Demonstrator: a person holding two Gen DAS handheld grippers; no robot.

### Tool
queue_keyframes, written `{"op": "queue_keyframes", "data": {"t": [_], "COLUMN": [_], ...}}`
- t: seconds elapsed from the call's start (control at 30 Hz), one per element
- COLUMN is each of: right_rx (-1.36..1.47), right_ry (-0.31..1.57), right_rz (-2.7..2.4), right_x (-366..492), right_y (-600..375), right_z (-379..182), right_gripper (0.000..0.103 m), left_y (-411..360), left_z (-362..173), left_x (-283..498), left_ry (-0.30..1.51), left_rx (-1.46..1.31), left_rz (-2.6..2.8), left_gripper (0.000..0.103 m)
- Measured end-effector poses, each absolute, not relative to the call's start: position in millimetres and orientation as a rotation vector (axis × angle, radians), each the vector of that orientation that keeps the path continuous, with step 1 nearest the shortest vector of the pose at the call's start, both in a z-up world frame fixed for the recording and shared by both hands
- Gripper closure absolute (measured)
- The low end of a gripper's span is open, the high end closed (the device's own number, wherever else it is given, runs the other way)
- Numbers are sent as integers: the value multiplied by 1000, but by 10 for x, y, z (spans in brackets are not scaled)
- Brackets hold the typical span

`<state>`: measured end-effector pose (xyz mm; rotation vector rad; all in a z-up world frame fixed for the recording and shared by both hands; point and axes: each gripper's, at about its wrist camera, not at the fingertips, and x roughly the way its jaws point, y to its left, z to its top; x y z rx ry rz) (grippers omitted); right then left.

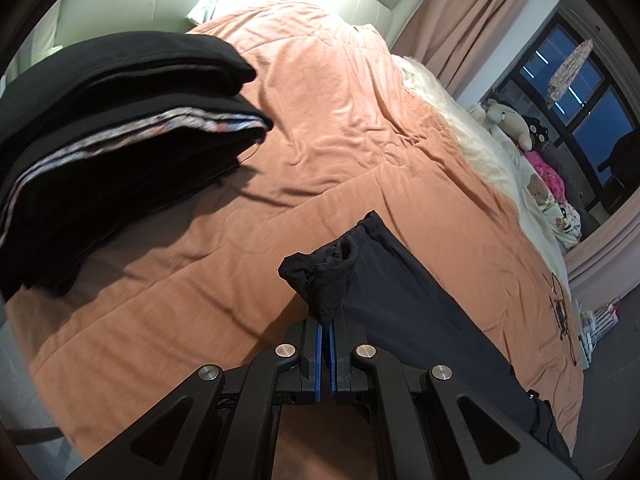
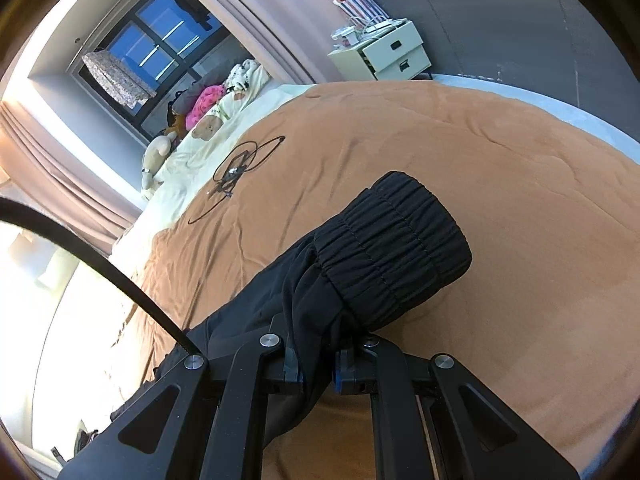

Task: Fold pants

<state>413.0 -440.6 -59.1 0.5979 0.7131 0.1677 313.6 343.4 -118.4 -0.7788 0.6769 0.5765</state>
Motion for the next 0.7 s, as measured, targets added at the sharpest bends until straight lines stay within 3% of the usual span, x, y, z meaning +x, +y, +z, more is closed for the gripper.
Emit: {"op": "queue_keyframes", "data": {"t": [0.57,0.67,0.7], "right_rx": [609,606,614], "right_ry": [716,745,753], "right_rz": [128,108,98], "right_x": [3553,3613,3628], "right_y": [-4714,-4696,-4692], "right_z": [-717,-807,-835], "right_gripper": [97,94,88], "left_y": [3261,3274,3283], "left_z": [-1362,-1513,-1570], "left_x": [2641,2720,2740], "left_ry": [703,742,762], "left_rx": [-814,-816,-824], "left_rz": [533,536,537], "left_gripper": [101,100,100]}}
